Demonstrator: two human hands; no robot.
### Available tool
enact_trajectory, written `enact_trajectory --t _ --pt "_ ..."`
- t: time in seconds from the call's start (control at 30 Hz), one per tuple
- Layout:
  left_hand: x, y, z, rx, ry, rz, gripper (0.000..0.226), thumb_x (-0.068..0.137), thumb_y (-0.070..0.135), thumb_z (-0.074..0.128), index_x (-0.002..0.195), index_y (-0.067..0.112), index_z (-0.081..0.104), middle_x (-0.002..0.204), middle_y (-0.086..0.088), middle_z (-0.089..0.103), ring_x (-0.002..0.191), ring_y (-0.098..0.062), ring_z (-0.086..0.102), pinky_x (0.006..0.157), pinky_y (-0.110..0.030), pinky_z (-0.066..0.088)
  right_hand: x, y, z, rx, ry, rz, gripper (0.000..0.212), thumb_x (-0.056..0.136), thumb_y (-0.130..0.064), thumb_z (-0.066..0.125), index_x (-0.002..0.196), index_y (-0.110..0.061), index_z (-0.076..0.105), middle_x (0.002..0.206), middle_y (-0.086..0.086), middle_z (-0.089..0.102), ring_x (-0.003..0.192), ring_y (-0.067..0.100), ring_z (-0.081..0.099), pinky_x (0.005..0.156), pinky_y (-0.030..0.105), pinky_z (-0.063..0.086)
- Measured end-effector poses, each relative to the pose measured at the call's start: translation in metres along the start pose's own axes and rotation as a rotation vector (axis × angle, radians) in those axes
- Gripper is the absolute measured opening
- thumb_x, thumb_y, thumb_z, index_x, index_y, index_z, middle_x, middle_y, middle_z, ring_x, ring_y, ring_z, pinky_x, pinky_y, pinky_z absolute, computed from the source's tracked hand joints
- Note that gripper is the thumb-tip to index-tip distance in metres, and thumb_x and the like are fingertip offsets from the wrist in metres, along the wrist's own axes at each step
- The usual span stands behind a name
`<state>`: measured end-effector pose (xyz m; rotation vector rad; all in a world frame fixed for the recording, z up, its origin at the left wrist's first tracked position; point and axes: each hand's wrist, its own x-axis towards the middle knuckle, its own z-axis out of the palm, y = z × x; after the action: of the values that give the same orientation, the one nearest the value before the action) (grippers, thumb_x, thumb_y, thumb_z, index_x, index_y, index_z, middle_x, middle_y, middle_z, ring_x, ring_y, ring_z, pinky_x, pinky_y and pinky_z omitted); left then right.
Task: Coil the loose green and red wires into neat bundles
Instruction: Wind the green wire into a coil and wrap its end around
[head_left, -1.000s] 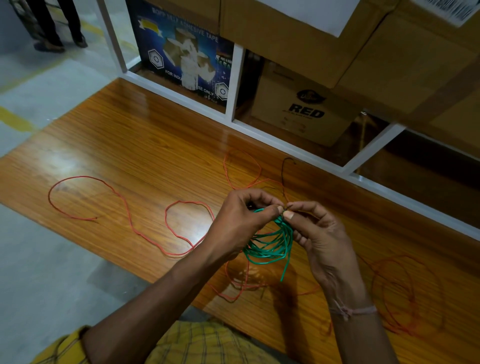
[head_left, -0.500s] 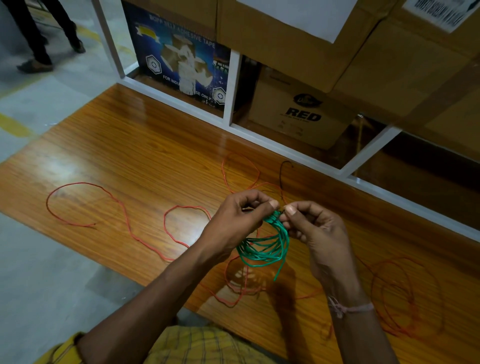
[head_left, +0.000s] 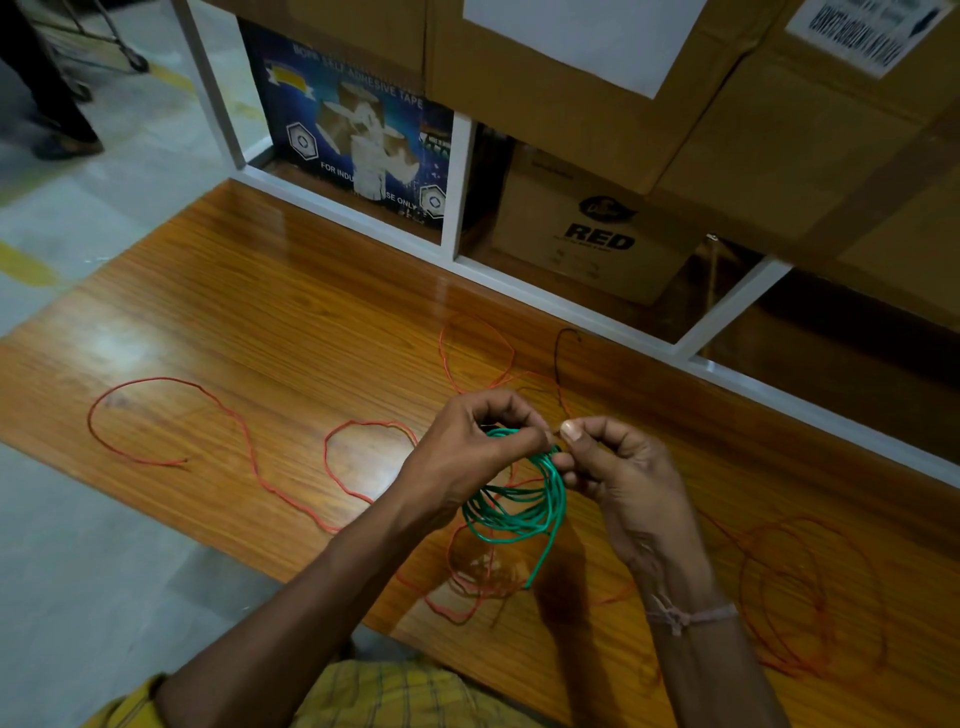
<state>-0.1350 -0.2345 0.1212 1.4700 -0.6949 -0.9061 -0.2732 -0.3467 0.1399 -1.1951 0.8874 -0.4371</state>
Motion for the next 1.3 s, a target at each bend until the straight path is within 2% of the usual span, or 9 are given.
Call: enact_trajectory --t 0.1,0.27,0.37,0.47,0.63,0.77,0.93,1.17,1.3 --pt "-0.001 0.002 0.0 0.041 -0.003 0.013 0.006 0.084 0.021 0.076 0.082 0.014 0.076 0.082 -0.002 0.073 0.077 -0.006 0.064 0.076 -0.027 0.048 0.001 0.005 0.003 0.011 0.009 -0.003 0.006 0.096 -0.007 0.068 0.091 -0.003 0.07 0.066 0.004 0.07 0.056 0.007 0.066 0.055 0.018 0.053" --pt "-0.001 0.002 -0.001 0.14 0.006 0.012 0.008 0.082 0.025 0.075 0.083 0.017 0.075 0.086 -0.001 0.074 0.081 -0.009 0.066 0.079 -0.036 0.051 0.006 0.011 0.003 -0.004 0.062 -0.078 0.011 0.101 -0.009 0.064 0.09 -0.007 0.067 0.06 -0.002 0.061 0.054 0.007 0.054 0.054 0.017 0.047" --pt "-0.001 0.003 -0.001 0.141 0.016 0.003 0.005 0.087 0.015 0.079 0.084 0.016 0.075 0.088 -0.001 0.075 0.084 -0.013 0.069 0.081 -0.036 0.051 0.009 0.012 0.003 -0.033 0.095 -0.157 0.015 0.103 -0.009 0.062 0.089 -0.009 0.067 0.063 -0.002 0.057 0.058 0.007 0.05 0.057 0.018 0.044" --pt "0.001 0.006 -0.001 0.152 -0.011 0.028 0.005 0.091 0.017 0.08 0.087 0.019 0.077 0.09 0.001 0.077 0.089 -0.015 0.072 0.082 -0.034 0.053 0.01 0.01 0.001 -0.007 0.094 -0.153 0.014 0.104 -0.012 0.061 0.092 -0.011 0.068 0.068 -0.003 0.058 0.065 0.009 0.052 0.063 0.022 0.045" --pt "0.002 0.004 0.001 0.103 -0.051 0.037 0.009 0.094 0.014 0.078 0.087 0.018 0.077 0.082 0.004 0.076 0.073 0.0 0.065 0.064 -0.012 0.044 0.007 0.001 -0.01 -0.053 0.02 -0.16 0.007 0.101 -0.016 0.066 0.096 -0.016 0.071 0.091 0.002 0.067 0.089 0.017 0.061 0.078 0.038 0.046" --pt "0.005 -0.002 0.008 0.088 -0.044 0.026 0.006 0.094 0.013 0.077 0.089 0.015 0.077 0.083 0.001 0.076 0.072 0.0 0.063 0.062 -0.011 0.043 0.001 0.0 -0.013 -0.183 0.021 -0.234 0.004 0.097 -0.013 0.073 0.1 -0.011 0.071 0.098 0.006 0.076 0.091 0.016 0.069 0.077 0.032 0.055" --pt "0.007 -0.001 0.02 0.093 -0.041 0.014 0.007 0.093 0.011 0.077 0.086 0.012 0.076 0.08 0.003 0.074 0.068 0.004 0.06 0.061 -0.01 0.042 -0.001 0.006 -0.021 -0.271 0.115 -0.324 0.01 0.091 -0.011 0.08 0.092 -0.014 0.071 0.091 0.004 0.074 0.088 0.02 0.071 0.079 0.037 0.059" --pt "0.016 -0.003 0.043 0.006 -0.006 -0.069 0.022 0.09 -0.001 0.07 0.073 0.01 0.062 0.055 0.013 0.058 0.051 0.002 0.048 0.052 -0.013 0.036 0.003 0.012 -0.025 -0.462 0.291 -0.581 0.019 0.093 -0.007 0.077 0.084 -0.015 0.064 0.08 -0.002 0.068 0.077 0.014 0.066 0.066 0.025 0.052" --pt "0.022 -0.009 0.05 -0.022 -0.034 -0.074 0.021 0.091 0.0 0.07 0.074 0.011 0.063 0.057 0.01 0.056 0.053 -0.009 0.043 0.05 -0.024 0.033 0.008 0.015 -0.033 -0.46 0.303 -0.609 0.016 0.093 -0.006 0.077 0.085 -0.013 0.065 0.08 -0.003 0.067 0.077 0.012 0.065 0.065 0.021 0.051"
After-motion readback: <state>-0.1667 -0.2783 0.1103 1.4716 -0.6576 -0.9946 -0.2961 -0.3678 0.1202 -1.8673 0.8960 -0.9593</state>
